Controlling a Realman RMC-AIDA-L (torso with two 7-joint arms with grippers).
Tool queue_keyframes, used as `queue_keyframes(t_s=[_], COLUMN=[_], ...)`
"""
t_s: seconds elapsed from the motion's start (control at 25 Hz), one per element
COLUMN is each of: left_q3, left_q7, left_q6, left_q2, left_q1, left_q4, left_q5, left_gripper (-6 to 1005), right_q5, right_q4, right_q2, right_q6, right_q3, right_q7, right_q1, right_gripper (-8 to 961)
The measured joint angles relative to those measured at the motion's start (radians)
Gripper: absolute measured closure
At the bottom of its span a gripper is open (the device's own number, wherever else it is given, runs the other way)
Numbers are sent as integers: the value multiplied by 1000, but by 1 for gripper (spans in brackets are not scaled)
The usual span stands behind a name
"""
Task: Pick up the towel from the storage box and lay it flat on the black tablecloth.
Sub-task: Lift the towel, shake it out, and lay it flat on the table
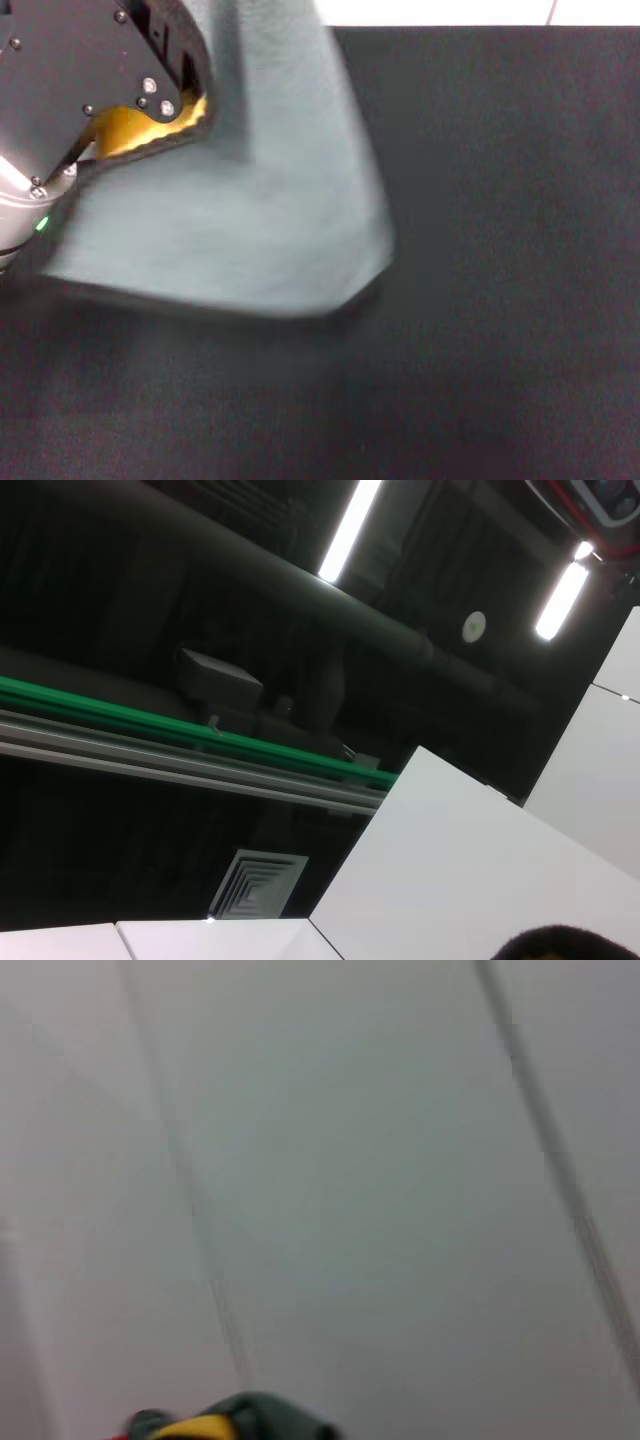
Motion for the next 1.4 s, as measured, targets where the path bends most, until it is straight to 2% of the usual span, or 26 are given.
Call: queue_keyframes(t_s=[0.12,0.2,0.24,0.36,0.44,0.6,0.72,0.84,1.04,1.2,1.4], left_q3=[0,1,1,1,3,12,51,84,136,209,327], left_q7=[0,-3,-6,-33,-52,-57,-67,-87,-139,-206,-273], left_q6=[-6,-25,-32,-73,-124,-208,-348,-418,-555,-667,-859], left_q2=[-2,-3,-3,-3,-4,-5,-7,-6,-5,-4,-3], left_q1=[-4,-8,-9,-13,-20,-30,-31,-18,48,102,153], left_q4=[0,1,1,1,1,1,12,41,161,283,436], left_q5=[2,4,4,-3,-6,-6,-34,-65,-80,-86,-87], left_gripper=[978,978,978,978,978,978,978,978,979,978,978], right_q5=[-84,-115,-227,-316,-335,-261,-183,-155,-144,-55,143], right_q4=[-4,-6,-18,-25,-28,-58,-100,-151,-228,-179,-104], right_q2=[4,7,22,41,52,57,57,57,55,57,57], right_q6=[11,14,33,50,58,63,63,64,83,-5,-59], right_q3=[-11,-11,-15,-35,-97,-292,-414,-482,-532,-555,-672], right_q7=[13,14,15,10,-9,-64,-148,-231,-339,-358,-465], right_q1=[39,49,75,103,120,139,116,76,8,28,65], right_gripper=[196,175,165,145,148,153,156,156,155,156,155])
